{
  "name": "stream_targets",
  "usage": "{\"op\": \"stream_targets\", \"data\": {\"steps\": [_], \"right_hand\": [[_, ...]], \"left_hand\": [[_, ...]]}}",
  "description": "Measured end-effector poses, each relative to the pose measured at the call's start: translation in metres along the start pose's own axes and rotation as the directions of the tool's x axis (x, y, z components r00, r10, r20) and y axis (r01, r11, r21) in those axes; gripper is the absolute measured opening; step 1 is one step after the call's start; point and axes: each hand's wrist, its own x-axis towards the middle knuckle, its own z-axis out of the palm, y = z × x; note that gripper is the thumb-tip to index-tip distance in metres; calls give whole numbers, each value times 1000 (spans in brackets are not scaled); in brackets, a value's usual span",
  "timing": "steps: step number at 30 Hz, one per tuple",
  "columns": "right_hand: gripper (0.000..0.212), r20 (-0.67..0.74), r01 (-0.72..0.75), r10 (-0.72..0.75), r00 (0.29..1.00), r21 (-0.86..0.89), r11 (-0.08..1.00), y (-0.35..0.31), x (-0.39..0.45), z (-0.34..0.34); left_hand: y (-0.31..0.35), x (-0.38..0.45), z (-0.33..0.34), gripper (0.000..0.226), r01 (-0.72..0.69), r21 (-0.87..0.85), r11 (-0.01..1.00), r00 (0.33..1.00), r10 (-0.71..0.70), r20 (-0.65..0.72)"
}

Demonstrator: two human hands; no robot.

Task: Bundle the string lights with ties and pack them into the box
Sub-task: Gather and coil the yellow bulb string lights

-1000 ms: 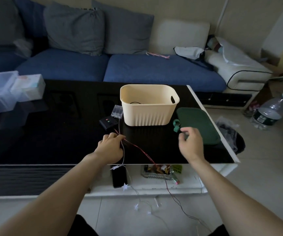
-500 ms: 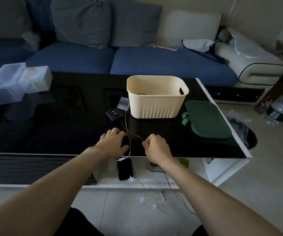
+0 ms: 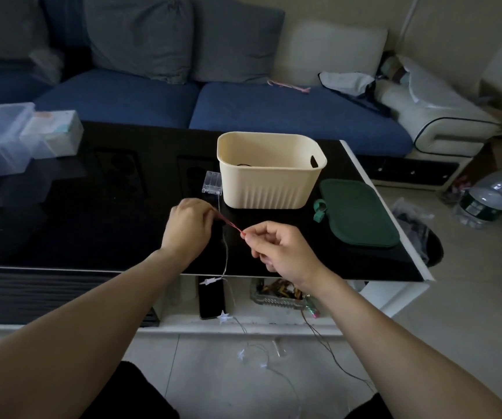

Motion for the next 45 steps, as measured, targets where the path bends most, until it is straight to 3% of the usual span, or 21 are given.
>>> {"op": "stream_targets", "data": {"steps": [4, 9, 12, 15, 17, 20, 24, 27, 30, 34, 37, 40, 45], "right_hand": [[13, -105, 9, -22, 994, -117, 993, 4, -4, -15], [14, -204, 57, -99, 974, -205, 977, 6, -5, -31], [20, -226, 68, -130, 965, -264, 962, 6, -7, -39], [27, -272, 48, -135, 953, -304, 951, 9, -8, -47], [29, -299, 33, -128, 946, -304, 952, 12, -9, -51], [28, -333, 29, -138, 933, -312, 950, 14, -10, -54], [30, -391, 12, -153, 907, -340, 940, 15, -12, -55], [34, -440, -36, -127, 889, -343, 939, 15, -14, -58], [34, -431, -121, -51, 901, -362, 924, 15, -17, -63], [25, -276, -220, 107, 955, -423, 879, 13, -24, -66], [20, -111, -188, 152, 982, -518, 834, 9, -27, -60], [13, 64, -124, 192, 979, -559, 820, 9, -29, -50], [15, 170, -14, 160, 972, -641, 767, 9, -33, -30]], "left_hand": [[9, 8, -17, 19, 86, -142, 986, 977, -111, -180], [24, 11, -41, 20, 106, -383, 918, 936, -222, -273], [38, 11, -56, 21, 153, -512, 845, 951, -267, -155], [47, 10, -67, 21, 265, -578, 772, 964, -210, 163], [51, 4, -68, 22, 416, -627, 659, 888, -145, 437], [58, -4, -65, 25, 663, -531, 528, 662, -82, 745], [69, -10, -60, 29, 774, -421, 474, 488, -22, 873], [76, -15, -57, 42, 799, -349, 489, 407, -13, 913], [79, -16, -57, 38, 828, -411, 382, 432, 33, 901], [82, -13, -59, 35, 799, -589, 121, 593, 6, 805], [85, -13, -59, 36, 742, -667, 73, 670, -37, 741], [91, -15, -57, 38, 716, -696, 61, 699, -57, 713], [101, -16, -55, 31, 708, -698, -107, 701, -23, 713]]}}
